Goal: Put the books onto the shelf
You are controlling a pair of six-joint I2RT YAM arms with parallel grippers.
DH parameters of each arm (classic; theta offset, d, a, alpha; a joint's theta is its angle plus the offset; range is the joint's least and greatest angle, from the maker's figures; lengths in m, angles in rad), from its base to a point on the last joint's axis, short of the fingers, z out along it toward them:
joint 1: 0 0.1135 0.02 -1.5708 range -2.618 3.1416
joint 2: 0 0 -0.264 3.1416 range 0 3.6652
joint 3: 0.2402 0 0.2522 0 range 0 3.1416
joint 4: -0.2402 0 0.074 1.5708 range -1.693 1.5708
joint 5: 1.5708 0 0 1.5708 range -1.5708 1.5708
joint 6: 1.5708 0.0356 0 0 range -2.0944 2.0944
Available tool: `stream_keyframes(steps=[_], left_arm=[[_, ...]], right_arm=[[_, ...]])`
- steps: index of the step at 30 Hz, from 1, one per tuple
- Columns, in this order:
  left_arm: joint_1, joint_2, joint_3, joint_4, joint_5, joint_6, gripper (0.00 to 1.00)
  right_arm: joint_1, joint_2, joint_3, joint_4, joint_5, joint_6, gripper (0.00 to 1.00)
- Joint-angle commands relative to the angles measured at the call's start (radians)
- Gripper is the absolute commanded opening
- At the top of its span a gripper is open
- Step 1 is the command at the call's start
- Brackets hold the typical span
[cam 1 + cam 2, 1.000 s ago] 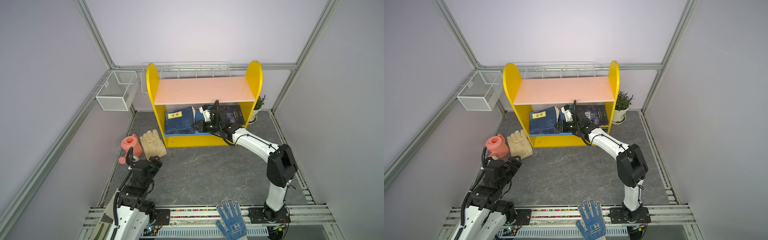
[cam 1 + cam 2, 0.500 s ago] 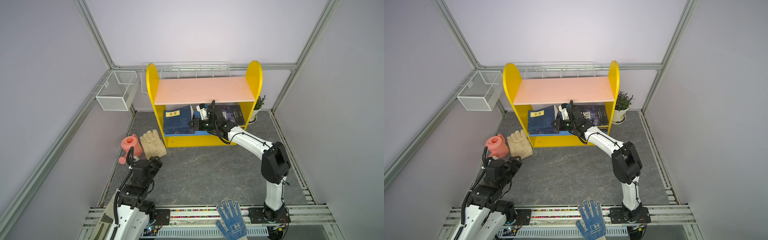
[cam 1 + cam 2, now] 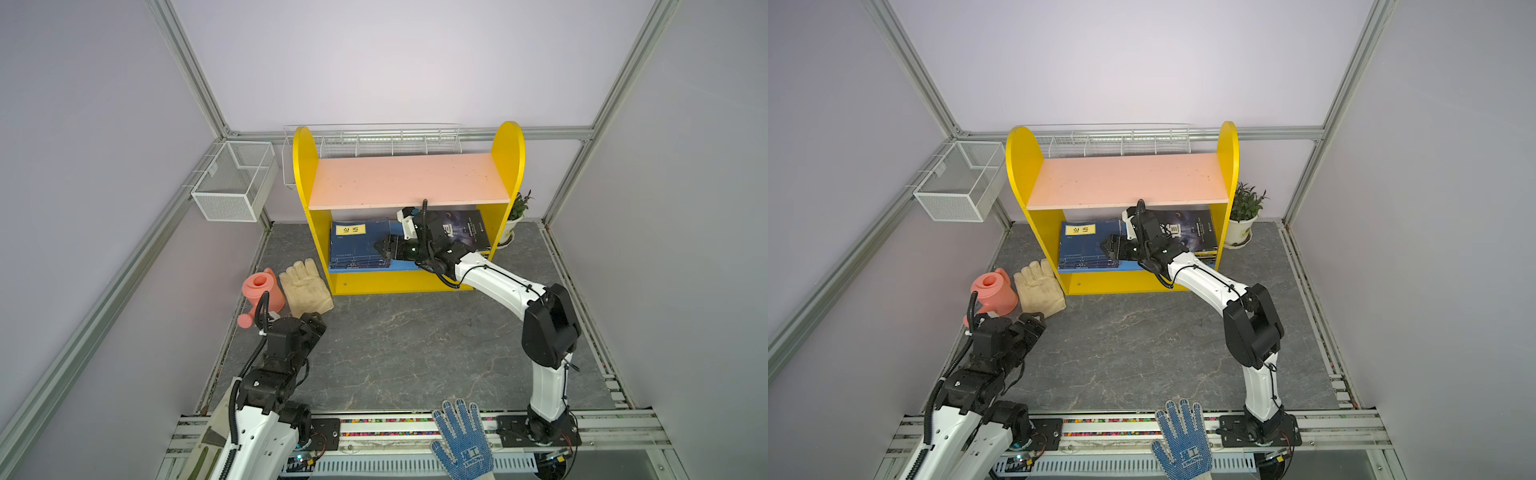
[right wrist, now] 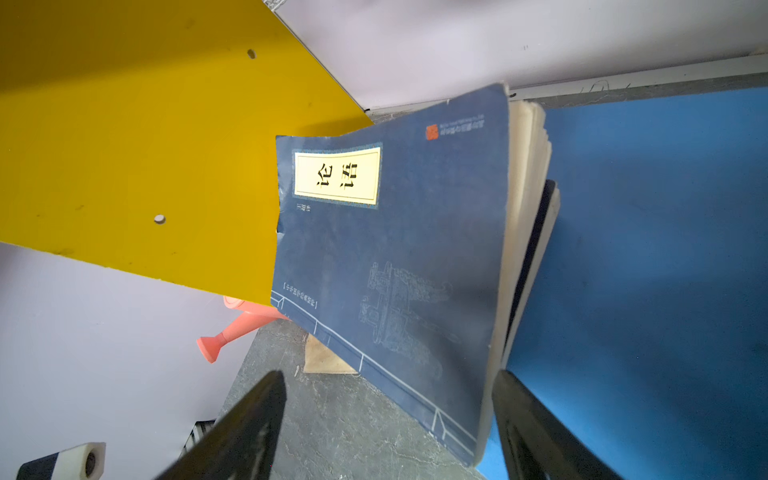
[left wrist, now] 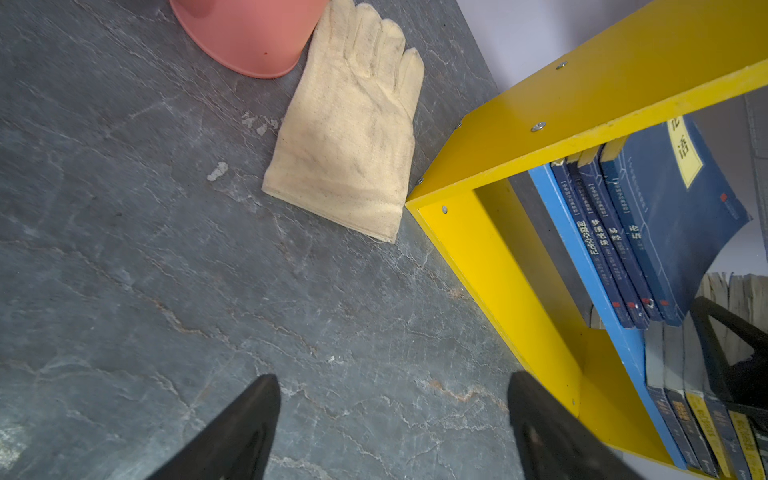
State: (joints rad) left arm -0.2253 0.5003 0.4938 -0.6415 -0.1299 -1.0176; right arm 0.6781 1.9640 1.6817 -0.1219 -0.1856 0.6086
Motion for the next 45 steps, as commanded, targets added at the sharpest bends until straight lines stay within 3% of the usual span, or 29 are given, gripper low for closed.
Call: stream_keyframes(steps=[1,25,32,38,42,45], left_arm=[[-0.003,-0.002,0.003,0.002,0.005,-0.008,0.86],[-0.003,-0.006,0.017,-0.014,0.001,-0.004,0.86],[-0.003,-0.001,0.022,-0.014,-0.007,0.008,0.86],[-0.003,0.011,0.028,-0.012,-0.012,0.014,0.86],[-0.003,0.013,0.026,-0.019,-0.027,0.021,0.87],[-0.003,0.034,0.041,-0.028,-0.057,0.050,0.87]], right_arm=[[-0.011,-0.007,0.020,-0.060,0.037,-0.012,0.82],[0.048,0.057,0.098,-0.107,0.039,-0.052,0.81],[0.059,-0.093,0.013,0.003,0.053,-0.134,0.82],[0.058,-0.247,-0.151,0.021,0.119,-0.158,0.81],[0.059,-0.384,-0.318,0.043,0.195,-0.145,0.81],[0.060,-0.523,-0.459,0.034,0.341,-0.116,0.81]])
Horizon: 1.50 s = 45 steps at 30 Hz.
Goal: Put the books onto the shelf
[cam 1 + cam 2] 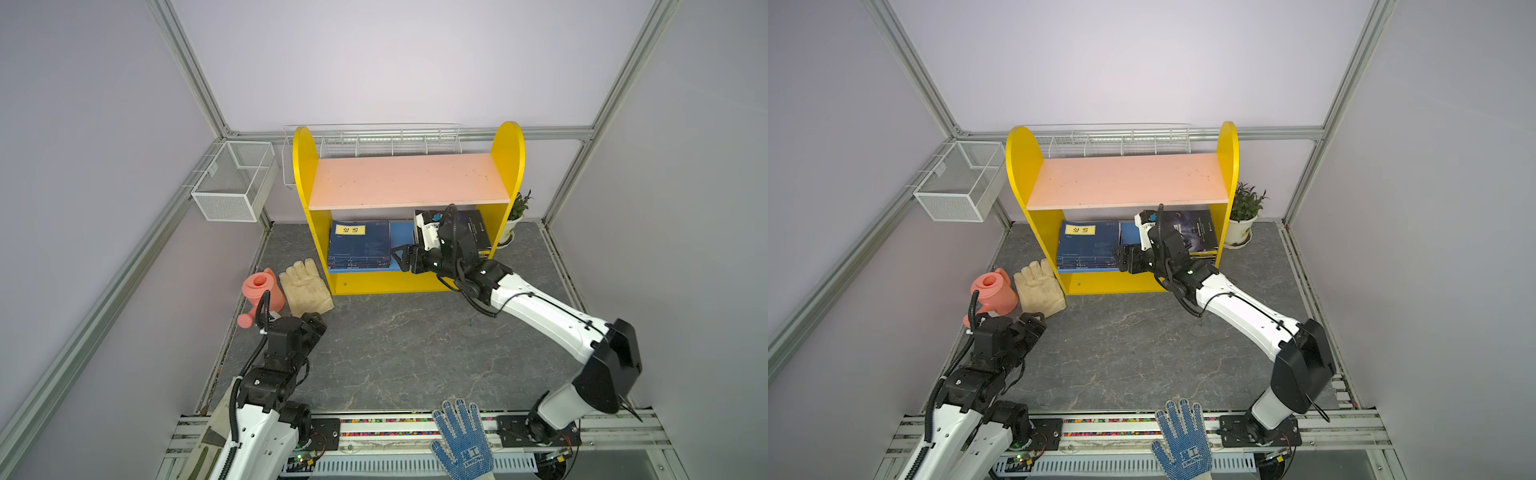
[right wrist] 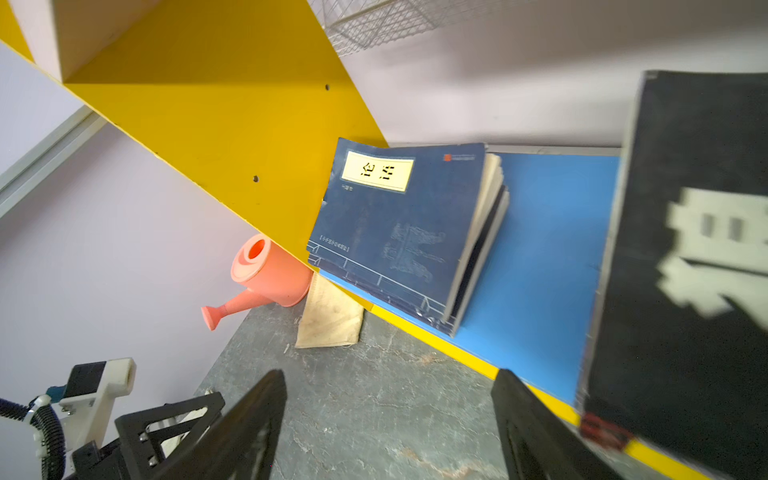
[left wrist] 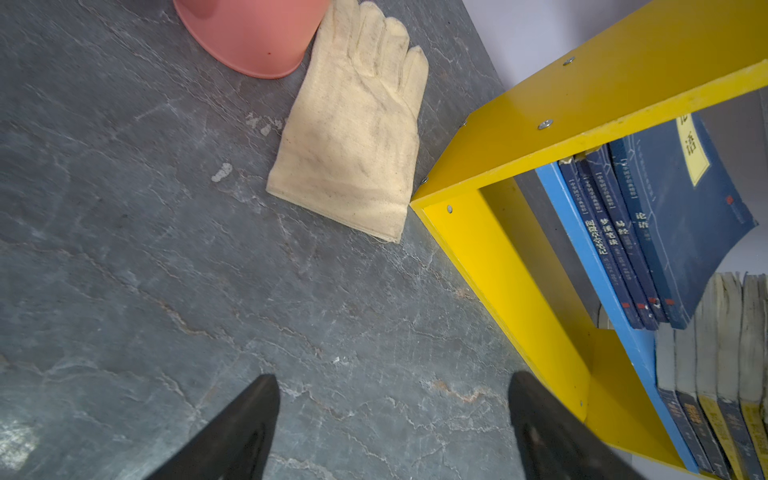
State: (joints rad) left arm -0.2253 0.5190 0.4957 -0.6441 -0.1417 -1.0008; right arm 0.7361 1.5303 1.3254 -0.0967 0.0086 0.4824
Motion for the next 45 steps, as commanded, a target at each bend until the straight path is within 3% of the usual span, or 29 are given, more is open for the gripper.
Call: stream_keyframes(steps=[1,4,6,11,15,19,20,22,26,32,34,38,42,45], left_arm=[[-0.003,0.026,0.049,-0.031,-0.060,0.047,0.87],[-0.003,0.075,0.096,-0.069,-0.137,0.097,0.91],[-0.003,0.113,0.132,-0.099,-0.219,0.128,1.00],[-0.002,0.227,0.205,-0.095,-0.419,0.202,1.00],[-0.002,0.346,0.251,-0.039,-0.561,0.283,1.00],[-0.001,0.419,0.213,0.101,-0.702,0.404,1.00],[-0.001,0.429,0.188,0.164,-0.724,0.455,1.00],[0.000,0.444,0.145,0.264,-0.756,0.527,1.00],[0.016,0.526,0.090,0.429,-0.797,0.586,1.00],[0.033,0.734,0.042,0.648,-0.752,0.593,1.00],[0.037,0.792,0.111,0.581,-0.734,0.590,1.00],[0.037,0.876,0.118,0.806,-0.642,0.752,1.00],[0.047,0.941,0.110,1.008,-0.504,0.849,1.00],[0.066,0.981,0.152,0.992,-0.394,0.890,1.00]], right_arm=[[0.003,-0.133,-0.145,0.006,0.202,0.019,0.81],[0.006,-0.281,-0.275,-0.001,0.426,0.003,0.82],[0.002,-0.380,-0.360,-0.041,0.649,0.017,0.85],[-0.079,-0.535,-0.605,0.021,1.052,-0.087,0.99],[-0.231,-0.505,-0.694,-0.058,1.043,-0.070,0.99],[-0.321,-0.389,-0.755,0.068,1.042,-0.080,0.98],[-0.340,-0.356,-0.712,0.013,1.032,-0.052,0.98],[-0.355,-0.284,-0.712,0.180,1.023,-0.179,0.97],[-0.406,-0.157,-0.622,0.211,0.958,-0.244,0.98],[-0.426,-0.221,-0.626,0.047,0.903,-0.165,0.98],[-0.430,-0.297,-0.692,0.085,0.892,-0.187,0.98],[-0.431,-0.388,-0.797,0.129,0.873,-0.242,0.98],[-0.431,-0.338,-0.852,0.257,0.893,-0.241,0.98],[-0.436,-0.269,-0.885,0.395,0.884,-0.274,0.99]])
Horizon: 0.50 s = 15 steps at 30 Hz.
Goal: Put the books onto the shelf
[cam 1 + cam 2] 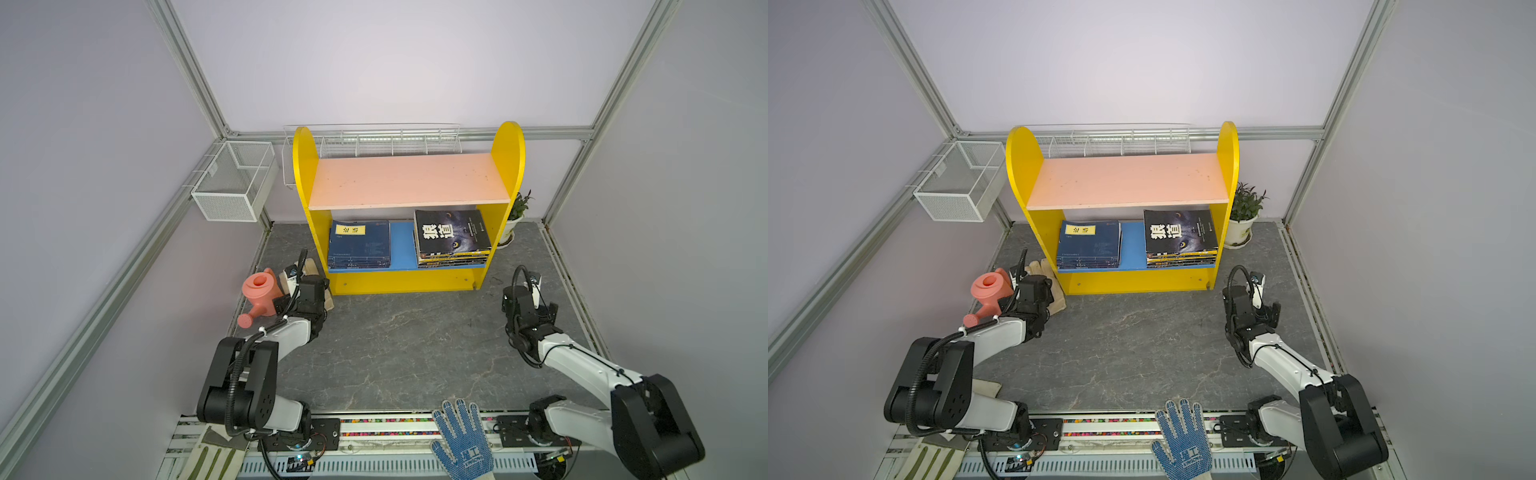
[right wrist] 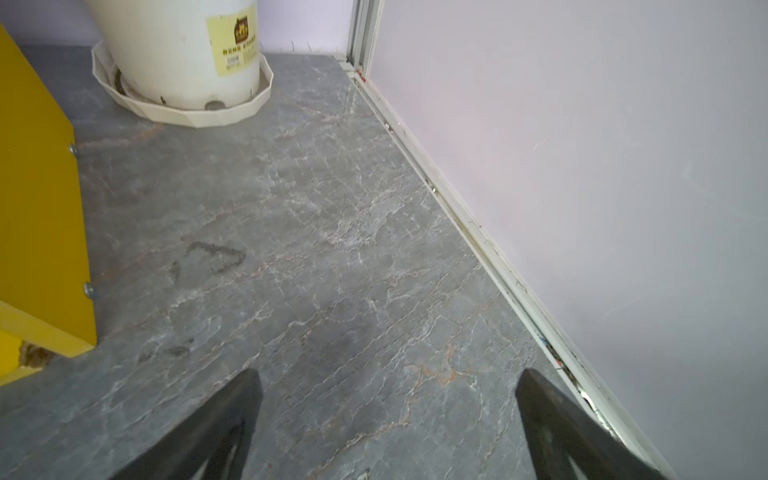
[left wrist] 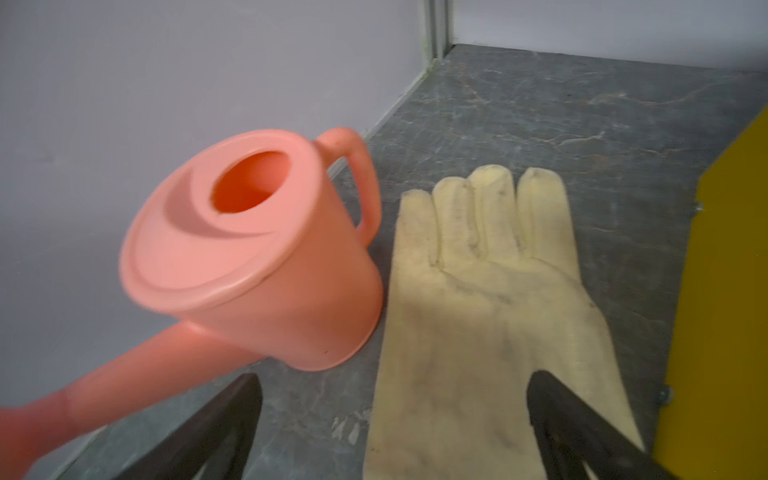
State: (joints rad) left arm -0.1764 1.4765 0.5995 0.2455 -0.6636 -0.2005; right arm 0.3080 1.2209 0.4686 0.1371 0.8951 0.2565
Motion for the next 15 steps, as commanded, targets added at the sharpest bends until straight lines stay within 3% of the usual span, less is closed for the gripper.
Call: stream_keyframes(steps=[1,7,8,10,13,14,15], left_arm=[[0.031,0.024,0.049,0.103,0.166,0.096,1.00],[0.131,0.014,-0.039,0.266,0.300,0.084,1.00],[0.131,0.045,-0.081,0.423,0.311,0.125,0.99],[0.124,0.004,-0.082,0.334,0.367,0.128,0.99],[0.122,0.074,-0.222,0.684,0.374,0.151,0.99],[0.122,0.084,-0.226,0.718,0.360,0.155,0.99],[0.121,0.046,-0.198,0.592,0.363,0.139,0.99]], right_arm=[[-0.009,0.048,-0.018,0.154,-0.028,-0.049,0.99],[-0.033,0.096,-0.082,0.467,-0.186,-0.171,1.00],[-0.040,0.109,-0.079,0.486,-0.219,-0.185,1.00],[-0.045,0.139,-0.066,0.507,-0.261,-0.210,1.00],[-0.054,0.157,-0.035,0.468,-0.337,-0.230,0.98],[-0.058,0.158,-0.032,0.464,-0.369,-0.238,0.99],[-0.062,0.160,-0.031,0.465,-0.407,-0.250,0.96]])
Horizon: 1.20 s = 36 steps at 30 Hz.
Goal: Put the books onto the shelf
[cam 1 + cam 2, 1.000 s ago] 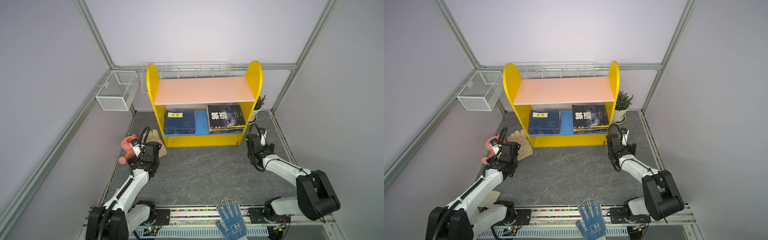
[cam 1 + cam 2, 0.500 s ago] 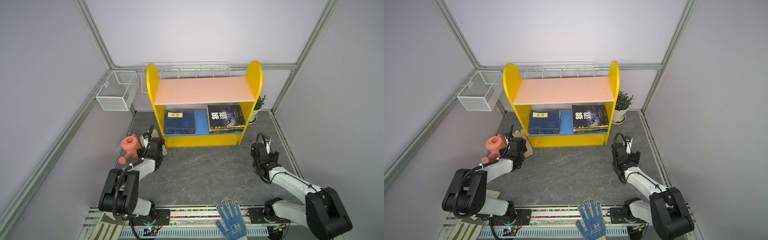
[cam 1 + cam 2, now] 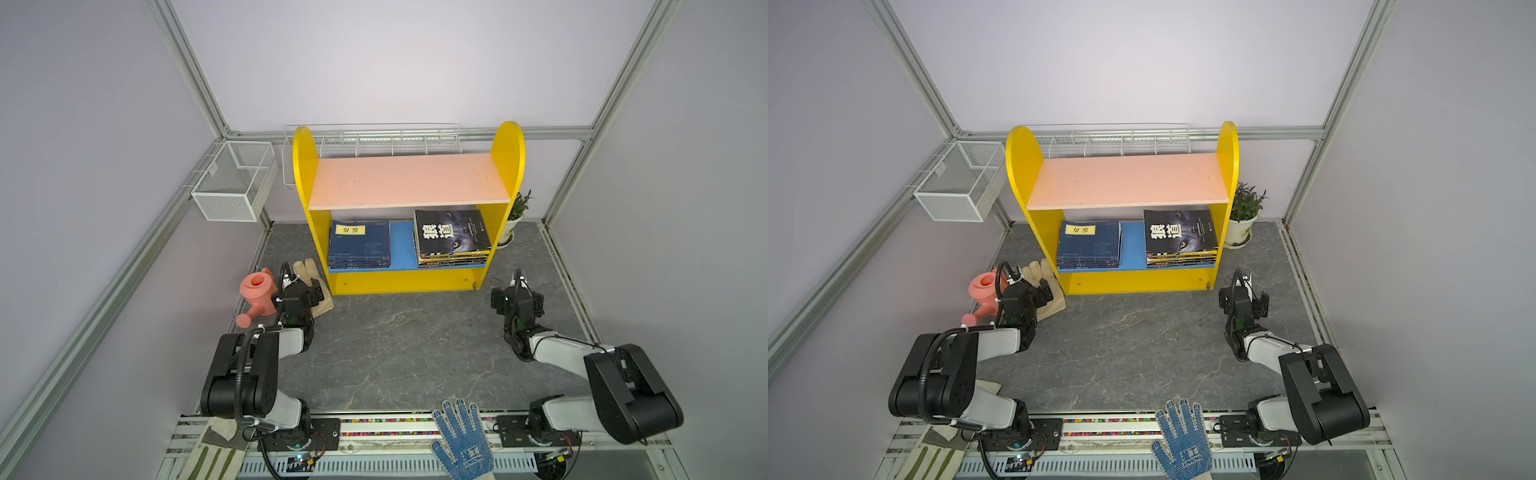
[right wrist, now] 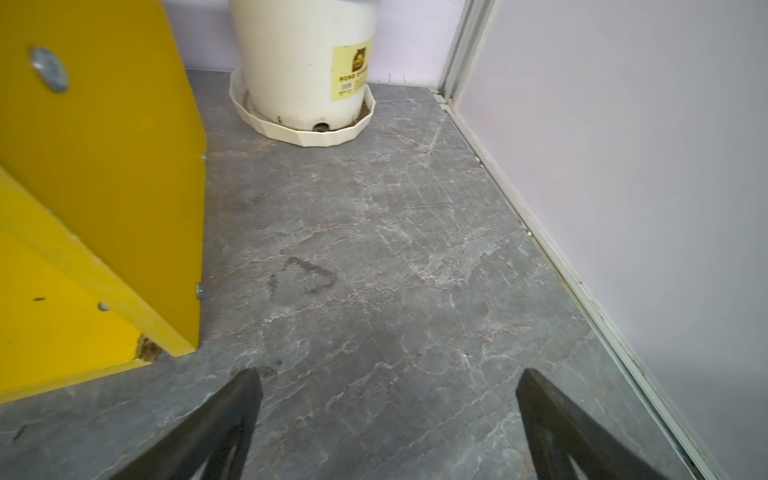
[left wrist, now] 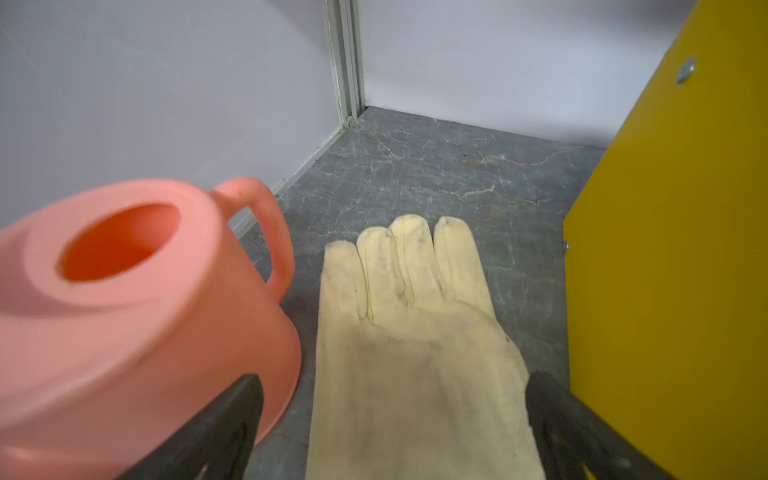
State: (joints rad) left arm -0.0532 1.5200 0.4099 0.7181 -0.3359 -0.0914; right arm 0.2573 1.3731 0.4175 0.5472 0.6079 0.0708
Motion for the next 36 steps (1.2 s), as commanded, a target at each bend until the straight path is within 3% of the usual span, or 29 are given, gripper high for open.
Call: stream_keyframes(steps=[1,3,6,9,11,12,13,15,17,19,21,23,36], left_arm=[[-0.002,-0.016,0.013,0.046,0.033,0.017,0.99],[-0.004,0.032,-0.028,0.207,0.033,0.038,0.99],[-0.005,0.000,0.002,0.097,0.022,0.025,0.99],[-0.008,0.012,-0.008,0.136,0.018,0.032,0.99],[-0.008,0.037,-0.028,0.218,0.020,0.046,0.99],[-0.008,0.026,-0.022,0.184,0.021,0.040,0.99],[-0.009,0.020,-0.017,0.165,0.020,0.038,0.99],[-0.010,0.031,-0.024,0.196,0.021,0.041,0.99],[-0.010,0.029,-0.022,0.190,0.021,0.041,0.99],[-0.010,0.031,-0.023,0.197,0.019,0.043,0.99],[-0.010,0.030,-0.023,0.195,0.019,0.042,0.99],[-0.013,0.031,-0.023,0.195,0.014,0.044,0.99],[-0.014,0.031,-0.022,0.195,0.011,0.045,0.99]], right_arm=[[-0.013,0.008,0.021,0.054,-0.151,-0.074,0.93],[-0.012,0.008,0.021,0.056,-0.185,-0.088,0.89],[-0.013,0.009,0.029,0.036,-0.152,-0.102,0.89],[-0.027,0.048,0.003,0.177,-0.084,-0.209,0.89],[-0.077,0.090,-0.039,0.310,-0.166,-0.199,0.89],[-0.096,0.128,-0.056,0.397,-0.152,-0.196,0.89],[-0.120,0.124,-0.055,0.376,-0.166,-0.163,0.89],[-0.180,0.101,-0.046,0.300,-0.314,-0.117,0.89],[-0.228,0.195,-0.063,0.447,-0.427,-0.115,0.88],[-0.248,0.147,-0.023,0.271,-0.468,-0.093,0.88],[-0.252,0.181,-0.052,0.394,-0.473,-0.101,0.88],[-0.240,0.153,-0.039,0.320,-0.449,-0.102,0.88],[-0.249,0.162,-0.038,0.332,-0.473,-0.097,0.88]])
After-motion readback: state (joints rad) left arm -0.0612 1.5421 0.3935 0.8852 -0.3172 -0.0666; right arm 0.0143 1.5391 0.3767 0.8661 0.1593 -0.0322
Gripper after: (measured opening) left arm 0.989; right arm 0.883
